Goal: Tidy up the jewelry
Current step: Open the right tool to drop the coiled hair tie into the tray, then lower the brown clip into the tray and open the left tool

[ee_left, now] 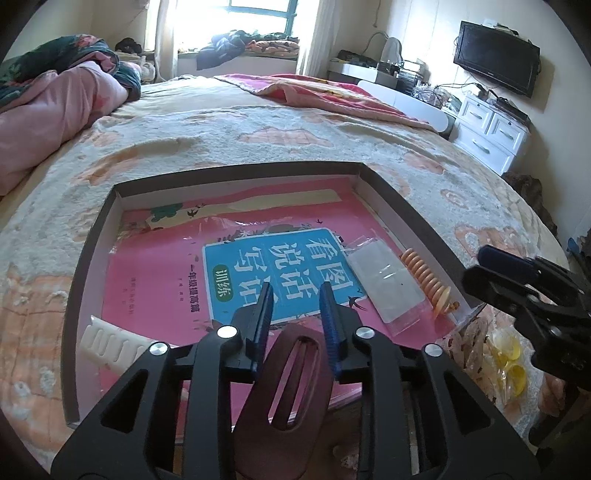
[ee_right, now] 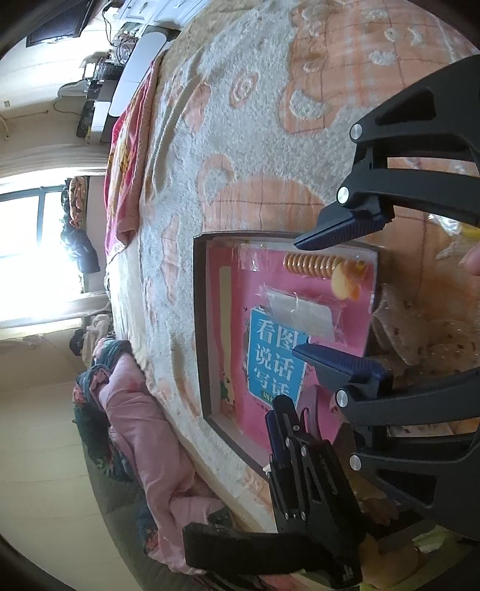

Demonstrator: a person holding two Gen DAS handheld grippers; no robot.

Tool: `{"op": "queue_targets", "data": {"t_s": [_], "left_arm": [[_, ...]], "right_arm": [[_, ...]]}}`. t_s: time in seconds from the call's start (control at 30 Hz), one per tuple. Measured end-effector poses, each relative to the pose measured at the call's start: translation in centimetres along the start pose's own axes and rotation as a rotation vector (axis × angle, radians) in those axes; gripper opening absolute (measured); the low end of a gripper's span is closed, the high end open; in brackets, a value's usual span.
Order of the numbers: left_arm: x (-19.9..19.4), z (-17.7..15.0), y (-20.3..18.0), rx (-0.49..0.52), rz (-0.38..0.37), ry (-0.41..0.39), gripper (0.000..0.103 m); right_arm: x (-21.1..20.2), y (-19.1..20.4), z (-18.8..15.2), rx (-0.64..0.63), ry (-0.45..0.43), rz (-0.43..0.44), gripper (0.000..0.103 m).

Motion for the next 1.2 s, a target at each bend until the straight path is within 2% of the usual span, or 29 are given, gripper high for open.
{"op": "queue_targets", "data": {"t_s": [0.1,0.17,0.27,0.5,0.67,0.9,1.0,1.07,1.2], "left_arm": [[-0.3,0.0,0.2,-0.005,0.006,-0.006,0.025],[-0.5,0.1,0.4,-0.013,0.008,-0.011,0.030],[-1.1,0.2,0.9,-0.023,0.012,-0.022,0.031],[-2.5,0.8,2.0,-0.051,0.026,-0.054,0.039],[-3.6,0.9,2.7,-0.078,0.031,-0.068,0.053],[-6.0,1.2,4.3,-0.133,0.052,-0.105,0.068],[-7.0,1.1,5.0,-0.157,0.061,-0.119,0.075],[-7.7,1.0,5.3,-0.168,0.068,-0.130,0.082],[-8.8,0.6,5.6,-0.181,0.070,-0.141,0.086]], "right_arm": [[-0.6,0.1,-0.5,-0.006,-0.008,-0.007,0.055],[-1.0,0.1,-0.7,-0.008,-0.011,-0.011,0.057],[-1.5,0.0,-1.0,-0.005,-0.018,-0.017,0.060],[-2.7,-0.3,-1.4,0.012,-0.031,-0.020,0.065],[-3.6,-0.2,-1.6,0.010,-0.048,-0.036,0.069],[-5.0,-0.4,-1.8,0.019,-0.073,-0.045,0.079],[-5.4,-0.4,-1.8,0.020,-0.077,-0.043,0.080],[-5.8,-0.4,-1.8,0.017,-0.083,-0.042,0.081],[-6.4,-0.1,-2.0,0.015,-0.089,-0.037,0.083]]}}
Point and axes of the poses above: each gripper's, at about its wrist camera, not at the fingertips, and x roughly the way its jaws point, y to its left, z to its top, the point moved 3 cm from there along x, roughly the way its jaws point, and after that the axes turned 12 degrees about z, right-handed, at the moved point
